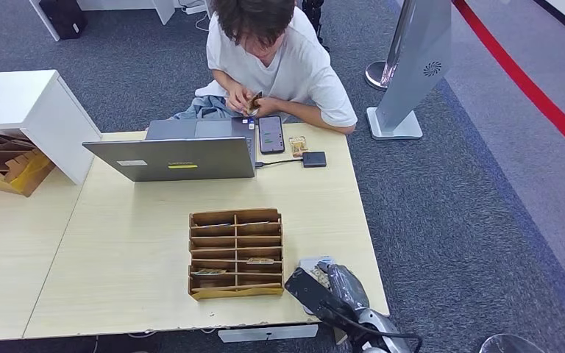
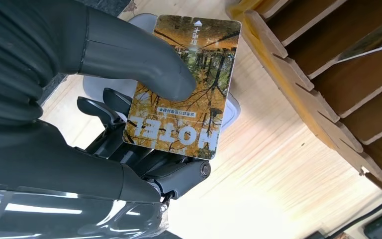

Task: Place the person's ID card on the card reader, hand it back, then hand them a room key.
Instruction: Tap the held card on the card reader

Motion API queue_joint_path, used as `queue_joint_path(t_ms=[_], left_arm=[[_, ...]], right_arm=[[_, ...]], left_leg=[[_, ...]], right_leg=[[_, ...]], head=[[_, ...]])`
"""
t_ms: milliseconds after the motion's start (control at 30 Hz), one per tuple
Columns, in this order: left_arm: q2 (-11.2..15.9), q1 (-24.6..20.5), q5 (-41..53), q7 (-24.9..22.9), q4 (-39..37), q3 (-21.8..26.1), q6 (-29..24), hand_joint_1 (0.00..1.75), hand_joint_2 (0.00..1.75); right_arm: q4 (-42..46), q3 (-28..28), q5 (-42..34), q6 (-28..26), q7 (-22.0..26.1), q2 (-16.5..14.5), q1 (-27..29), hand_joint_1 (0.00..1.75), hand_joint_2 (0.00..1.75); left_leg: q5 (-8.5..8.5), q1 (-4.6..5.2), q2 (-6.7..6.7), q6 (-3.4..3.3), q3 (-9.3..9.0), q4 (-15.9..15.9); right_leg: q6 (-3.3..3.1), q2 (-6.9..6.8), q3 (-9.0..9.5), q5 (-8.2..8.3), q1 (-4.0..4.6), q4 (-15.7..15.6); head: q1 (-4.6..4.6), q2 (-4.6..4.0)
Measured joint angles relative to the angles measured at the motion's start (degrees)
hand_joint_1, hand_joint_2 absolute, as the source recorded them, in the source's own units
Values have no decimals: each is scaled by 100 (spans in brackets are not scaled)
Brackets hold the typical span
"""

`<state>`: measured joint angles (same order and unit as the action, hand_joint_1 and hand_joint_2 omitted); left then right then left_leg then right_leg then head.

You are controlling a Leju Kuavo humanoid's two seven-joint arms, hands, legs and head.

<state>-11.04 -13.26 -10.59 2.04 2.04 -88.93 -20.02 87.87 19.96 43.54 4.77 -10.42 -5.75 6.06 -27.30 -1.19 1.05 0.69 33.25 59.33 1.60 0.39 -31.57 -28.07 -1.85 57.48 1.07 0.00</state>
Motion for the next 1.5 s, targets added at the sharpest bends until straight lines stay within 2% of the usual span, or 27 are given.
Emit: queue_joint_path(t_ms=[633,1500], left_arm=[[30,-39,212,-110,140,0,155,0,0],[33,-41,205,-122,145,0,135,0,0]], right_arm=[[-654,153,220,-16,-33,0,-315,175,175],[-241,-160,556,-181,-120,0,-260,175,175]], left_leg=[[0,0,0,0,0,0],[0,0,0,0,0,0]], right_leg=[[0,0,0,0,0,0],[0,0,-1,0,0,0]], head=[[0,0],[0,0]])
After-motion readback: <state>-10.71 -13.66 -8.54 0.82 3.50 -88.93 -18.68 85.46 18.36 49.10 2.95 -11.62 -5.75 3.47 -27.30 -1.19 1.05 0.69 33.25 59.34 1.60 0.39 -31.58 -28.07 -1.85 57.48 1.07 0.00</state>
